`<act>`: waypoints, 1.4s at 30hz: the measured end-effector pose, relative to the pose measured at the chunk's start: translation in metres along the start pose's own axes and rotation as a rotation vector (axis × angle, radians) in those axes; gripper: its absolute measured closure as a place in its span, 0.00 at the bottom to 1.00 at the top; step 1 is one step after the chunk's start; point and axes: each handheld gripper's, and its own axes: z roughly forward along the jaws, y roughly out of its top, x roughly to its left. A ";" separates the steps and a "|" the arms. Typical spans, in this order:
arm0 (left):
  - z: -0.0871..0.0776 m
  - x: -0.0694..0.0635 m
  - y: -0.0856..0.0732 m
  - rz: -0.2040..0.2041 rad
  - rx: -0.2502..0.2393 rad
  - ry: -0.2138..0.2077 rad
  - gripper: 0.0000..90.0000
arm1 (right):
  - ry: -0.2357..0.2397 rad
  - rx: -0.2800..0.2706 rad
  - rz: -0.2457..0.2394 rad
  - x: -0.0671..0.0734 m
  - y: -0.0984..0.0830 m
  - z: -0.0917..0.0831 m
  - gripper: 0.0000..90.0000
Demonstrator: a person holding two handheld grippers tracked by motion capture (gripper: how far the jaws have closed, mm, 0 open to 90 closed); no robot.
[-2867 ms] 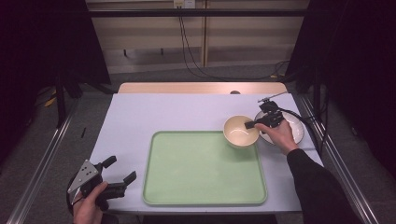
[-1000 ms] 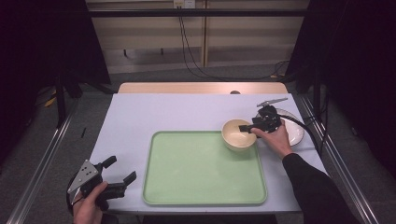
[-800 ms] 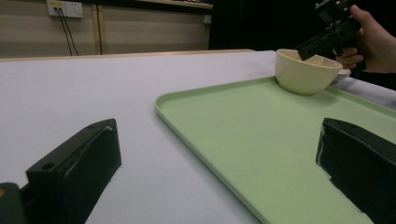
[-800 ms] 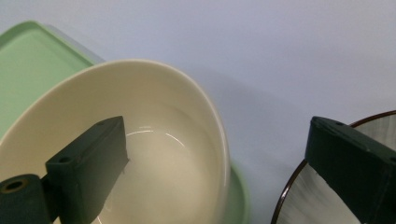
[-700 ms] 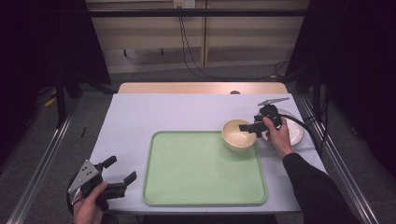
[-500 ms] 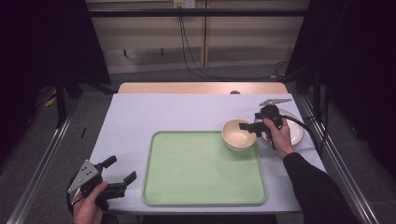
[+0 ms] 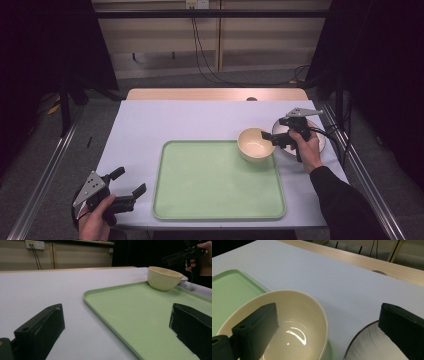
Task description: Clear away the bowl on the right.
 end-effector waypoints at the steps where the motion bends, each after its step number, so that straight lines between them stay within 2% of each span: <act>1: 0.000 0.001 0.000 0.005 0.000 0.001 0.00 | -0.002 -0.001 -0.006 0.000 0.000 -0.001 0.02; 7: 0.000 0.000 0.000 -0.003 -0.002 -0.006 0.00 | 0.002 0.020 0.007 0.002 -0.001 -0.006 0.03; 8: 0.000 0.000 0.000 -0.005 -0.005 -0.004 0.00 | -0.004 0.010 0.008 0.002 -0.002 -0.010 0.02; 10: 0.000 0.000 0.000 -0.006 -0.005 -0.007 0.00 | -0.011 0.033 0.028 0.001 -0.002 -0.013 0.02; 14: -0.001 0.000 0.000 -0.003 -0.005 -0.004 0.00 | -0.036 0.036 0.038 0.000 -0.008 -0.019 0.02; 17: -0.001 0.000 0.000 -0.002 -0.005 -0.003 0.00 | -0.075 0.008 0.040 -0.002 -0.014 -0.024 0.03; 18: -0.001 0.001 0.000 0.009 0.003 -0.006 0.00 | -0.079 -0.001 0.042 -0.004 -0.016 -0.026 0.03; 19: -0.001 0.000 0.000 -0.006 -0.007 -0.001 0.00 | -0.079 -0.006 0.043 -0.005 -0.018 -0.029 0.03; 27: 0.000 0.000 0.000 -0.002 -0.004 0.001 0.00 | -0.112 -0.052 0.052 -0.005 -0.030 -0.047 0.03; 32: -0.001 0.000 0.000 -0.002 -0.004 0.003 0.00 | -0.113 -0.068 0.049 -0.002 -0.034 -0.057 0.03; 37: -0.001 0.000 0.000 0.001 -0.003 0.003 0.00 | -0.116 -0.081 0.078 -0.001 -0.041 -0.066 0.02; 42: -0.001 0.000 0.000 -0.003 -0.005 0.003 0.00 | -0.130 -0.087 0.063 0.001 -0.047 -0.074 0.02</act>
